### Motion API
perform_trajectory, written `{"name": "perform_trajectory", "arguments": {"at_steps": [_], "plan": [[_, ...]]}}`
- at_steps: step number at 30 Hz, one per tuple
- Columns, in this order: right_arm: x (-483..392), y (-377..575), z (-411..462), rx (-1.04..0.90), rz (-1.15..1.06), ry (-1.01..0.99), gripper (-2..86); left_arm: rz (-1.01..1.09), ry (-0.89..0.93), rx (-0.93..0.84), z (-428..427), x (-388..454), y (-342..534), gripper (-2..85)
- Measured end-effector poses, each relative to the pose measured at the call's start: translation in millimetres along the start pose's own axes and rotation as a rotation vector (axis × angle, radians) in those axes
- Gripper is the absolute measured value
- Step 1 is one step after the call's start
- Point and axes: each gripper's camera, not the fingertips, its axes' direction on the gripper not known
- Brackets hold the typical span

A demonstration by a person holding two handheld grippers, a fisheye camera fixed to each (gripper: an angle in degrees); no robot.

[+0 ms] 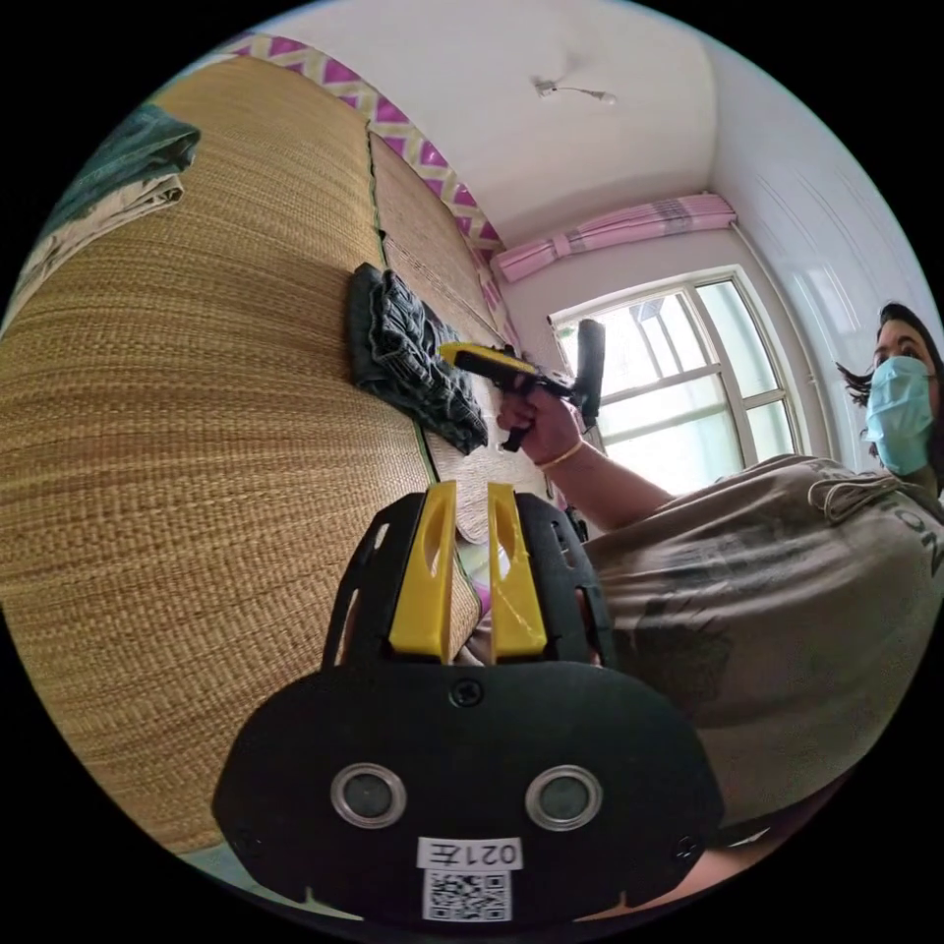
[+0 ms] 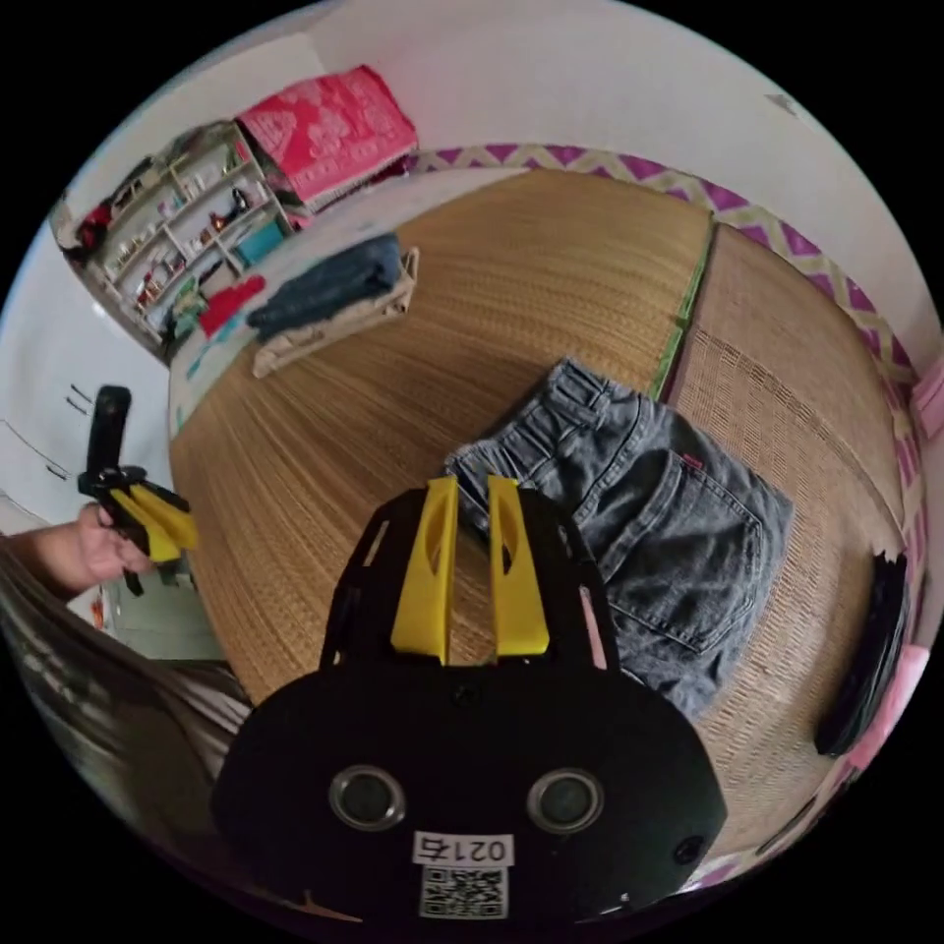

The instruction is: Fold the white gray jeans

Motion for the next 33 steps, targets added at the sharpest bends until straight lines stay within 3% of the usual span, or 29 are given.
{"name": "perform_trajectory", "arguments": {"at_steps": [2,6,10,13,17,19,24,28,30,33], "plan": [[11.5,-15.0,-0.2,0.024,0.066,0.028,0.8,0.008,0.016,-0.001,6.1,-12.0,-12.4,5.1],[23.1,-42.5,60.6,-0.190,-0.005,0.006,-0.5,0.033,0.015,-0.012,31.8,-34.3,-51.9,5.5],[44.4,-58.9,30.6,-0.154,-0.041,-0.018,-0.5,0.047,-0.113,-0.003,55.4,-55.1,-90.5,7.5],[99.0,-47.0,-33.3,0.038,0.127,0.062,0.2,0.050,-0.207,0.011,75.2,-84.6,-123.4,10.0],[202.0,-12.8,-80.0,0.056,0.395,0.112,7.4,0.029,-0.255,0.031,101.3,-138.6,-169.2,16.5],[276.2,17.6,-84.3,-0.015,0.568,0.008,12.3,0.009,-0.254,0.001,113.5,-161.3,-187.4,19.7],[374.7,74.5,-49.2,-0.148,0.755,-0.417,12.2,-0.039,-0.221,-0.170,143.0,-217.3,-229.5,18.8],[415.0,101.5,-33.2,-0.033,0.845,-0.688,9.9,-0.098,-0.198,-0.276,148.1,-246.5,-251.0,13.7],[418.8,99.2,-18.5,-0.065,0.850,-0.772,7.6,-0.155,-0.175,-0.362,148.5,-268.0,-262.9,9.2],[426.8,89.3,-24.0,-0.068,0.859,-0.709,4.2,-0.200,-0.112,-0.346,127.5,-286.0,-267.7,5.3]]}}
